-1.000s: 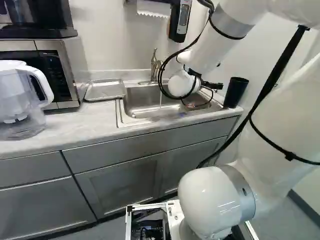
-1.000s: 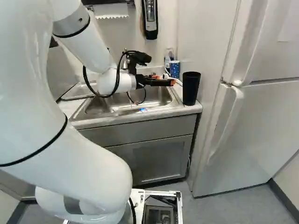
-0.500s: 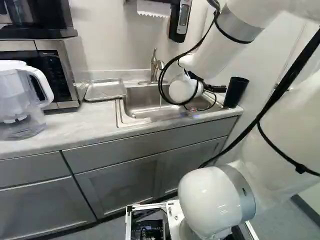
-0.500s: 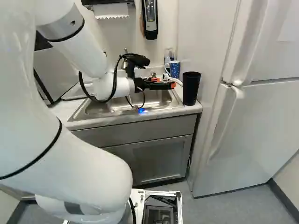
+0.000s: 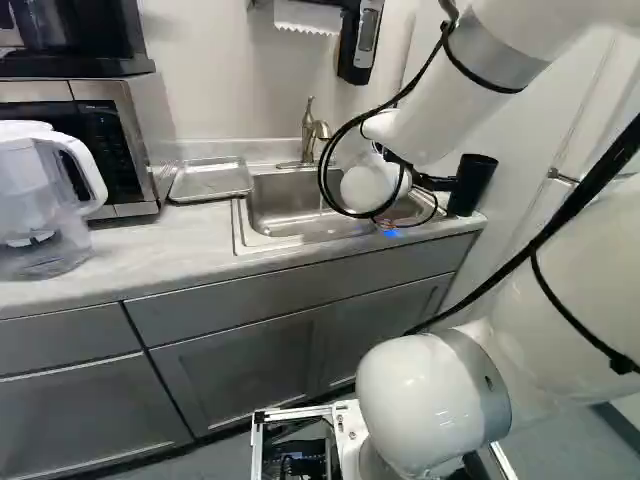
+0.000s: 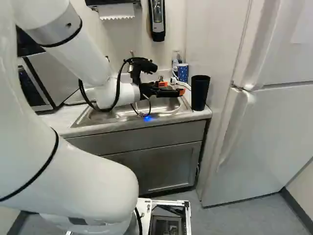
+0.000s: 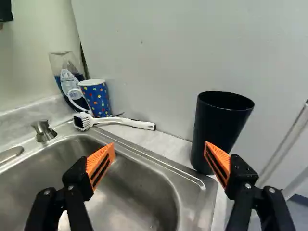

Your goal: Rinse the cup and place it in the tray

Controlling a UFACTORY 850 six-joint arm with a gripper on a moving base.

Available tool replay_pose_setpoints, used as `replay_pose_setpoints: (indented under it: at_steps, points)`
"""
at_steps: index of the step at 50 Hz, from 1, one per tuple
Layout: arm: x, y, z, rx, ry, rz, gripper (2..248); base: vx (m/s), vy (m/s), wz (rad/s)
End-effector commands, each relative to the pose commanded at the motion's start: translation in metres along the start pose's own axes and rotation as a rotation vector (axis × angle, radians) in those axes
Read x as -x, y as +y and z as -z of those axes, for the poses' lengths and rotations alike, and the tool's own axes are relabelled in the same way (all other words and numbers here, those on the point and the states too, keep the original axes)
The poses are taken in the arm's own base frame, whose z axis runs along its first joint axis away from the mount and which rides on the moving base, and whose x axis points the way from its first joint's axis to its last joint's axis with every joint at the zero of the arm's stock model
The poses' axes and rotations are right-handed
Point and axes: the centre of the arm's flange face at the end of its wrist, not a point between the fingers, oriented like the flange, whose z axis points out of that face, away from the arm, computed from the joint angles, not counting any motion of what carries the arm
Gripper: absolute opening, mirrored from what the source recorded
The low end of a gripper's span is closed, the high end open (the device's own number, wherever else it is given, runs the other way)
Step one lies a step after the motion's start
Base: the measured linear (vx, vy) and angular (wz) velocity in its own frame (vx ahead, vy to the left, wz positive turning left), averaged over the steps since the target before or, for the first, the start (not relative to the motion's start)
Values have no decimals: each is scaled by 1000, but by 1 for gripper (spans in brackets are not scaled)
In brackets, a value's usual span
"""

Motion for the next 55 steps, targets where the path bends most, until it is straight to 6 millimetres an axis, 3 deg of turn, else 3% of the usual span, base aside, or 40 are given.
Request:
replay_pose_setpoints:
  at_steps: [13,55]
  points:
    - [0,0,0,0,0,-136,247,0,0,0]
    - [-4,7,-8,25,28,-132,247,0,0,0]
